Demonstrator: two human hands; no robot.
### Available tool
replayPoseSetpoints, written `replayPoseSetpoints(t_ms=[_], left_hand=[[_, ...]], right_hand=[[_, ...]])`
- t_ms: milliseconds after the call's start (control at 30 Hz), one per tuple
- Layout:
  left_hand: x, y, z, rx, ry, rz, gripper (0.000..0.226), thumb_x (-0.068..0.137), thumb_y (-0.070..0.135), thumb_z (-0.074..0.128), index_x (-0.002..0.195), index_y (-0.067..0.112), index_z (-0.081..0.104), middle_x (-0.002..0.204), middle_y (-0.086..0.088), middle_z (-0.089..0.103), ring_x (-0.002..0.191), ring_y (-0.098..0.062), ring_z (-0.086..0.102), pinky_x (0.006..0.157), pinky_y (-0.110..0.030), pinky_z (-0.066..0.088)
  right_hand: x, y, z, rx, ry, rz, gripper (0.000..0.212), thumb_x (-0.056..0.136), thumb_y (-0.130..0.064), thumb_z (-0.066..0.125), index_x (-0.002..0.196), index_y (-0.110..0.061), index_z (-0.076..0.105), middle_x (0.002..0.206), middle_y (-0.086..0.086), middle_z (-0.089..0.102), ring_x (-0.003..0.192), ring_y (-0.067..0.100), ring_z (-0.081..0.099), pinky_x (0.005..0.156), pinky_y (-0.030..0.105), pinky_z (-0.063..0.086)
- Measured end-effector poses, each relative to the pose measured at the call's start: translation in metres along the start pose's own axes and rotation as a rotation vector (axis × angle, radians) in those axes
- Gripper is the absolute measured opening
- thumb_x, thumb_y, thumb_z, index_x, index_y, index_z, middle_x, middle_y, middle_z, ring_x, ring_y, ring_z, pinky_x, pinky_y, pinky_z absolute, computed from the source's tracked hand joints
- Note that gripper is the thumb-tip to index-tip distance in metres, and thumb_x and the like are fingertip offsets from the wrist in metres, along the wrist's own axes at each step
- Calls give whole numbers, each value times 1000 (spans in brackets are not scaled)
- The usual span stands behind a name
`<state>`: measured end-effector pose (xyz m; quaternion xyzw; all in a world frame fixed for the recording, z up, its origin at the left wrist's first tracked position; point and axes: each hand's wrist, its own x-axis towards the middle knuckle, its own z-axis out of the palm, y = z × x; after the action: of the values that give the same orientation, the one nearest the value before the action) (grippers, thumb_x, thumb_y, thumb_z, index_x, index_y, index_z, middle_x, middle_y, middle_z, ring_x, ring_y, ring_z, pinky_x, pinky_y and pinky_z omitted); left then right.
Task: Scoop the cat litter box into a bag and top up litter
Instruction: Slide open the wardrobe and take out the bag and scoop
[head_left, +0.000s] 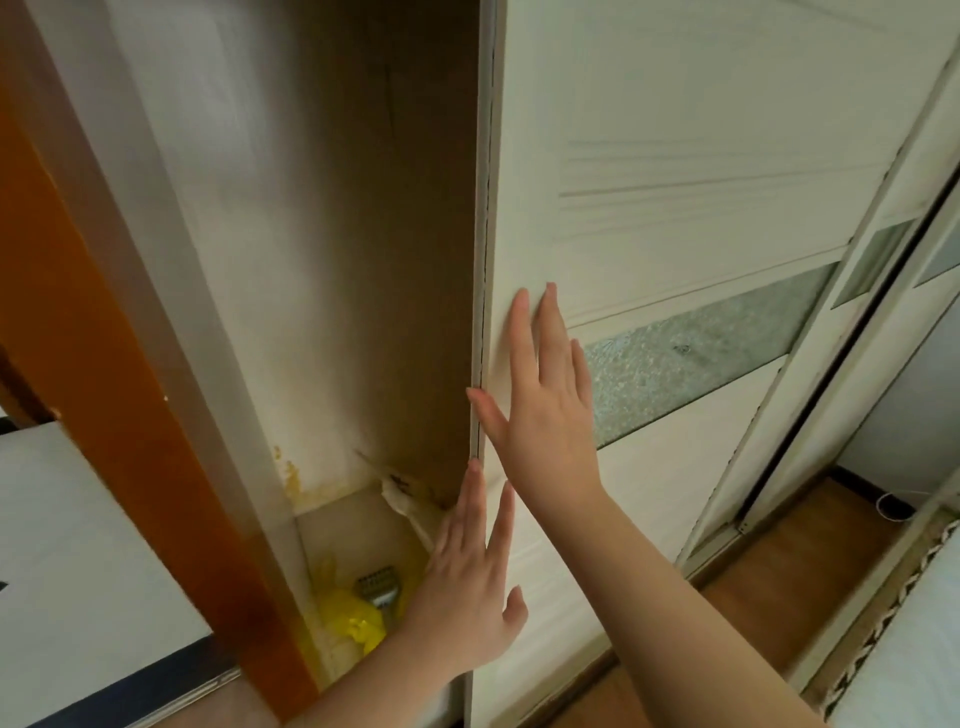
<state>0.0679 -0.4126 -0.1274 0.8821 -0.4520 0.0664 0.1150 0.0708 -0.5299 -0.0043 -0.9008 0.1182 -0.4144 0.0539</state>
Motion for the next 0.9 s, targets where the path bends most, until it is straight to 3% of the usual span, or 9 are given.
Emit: replayPoseSetpoints(t_ms=[167,267,467,667,900], left_hand=[[30,4,8,56,56,46,93,89,42,41,152,11,-19,157,-15,-32,148,-31,-17,117,-39,0],[51,14,8,82,33,78,92,94,43,39,148,10,-28,151,-13,-43,147,-28,-20,119,-39,-5],[86,36,7,163,-7,84,92,96,44,38,148,4,-27,150,-15,-44,150,-29,-12,123,-43,5],[112,43,-7,262,-59,148,82,98,43,34,153,8,-16,161,-10,-22,151,-25,-11,123,-45,5],[88,22,-18,353,-49,135,75,99,39,35,155,8,-5,164,-10,-8,151,-24,-8,122,-47,6]], right_hand=[[7,29,2,-59,15,81,77,96,-42,49,153,-21,2,161,8,4,148,22,7,118,42,15],[11,47,4,-52,20,123,75,97,-38,49,152,-20,2,161,9,5,147,24,8,118,44,20],[24,84,-1,-79,-13,168,77,97,-38,49,152,-22,-2,161,7,2,148,24,5,118,45,16],[35,117,-4,-182,-44,253,77,98,-41,43,150,-27,-12,161,2,-4,148,22,0,116,46,5],[40,133,-10,-140,-97,408,79,98,-24,47,151,-26,-10,161,0,-2,148,21,-1,119,47,7]])
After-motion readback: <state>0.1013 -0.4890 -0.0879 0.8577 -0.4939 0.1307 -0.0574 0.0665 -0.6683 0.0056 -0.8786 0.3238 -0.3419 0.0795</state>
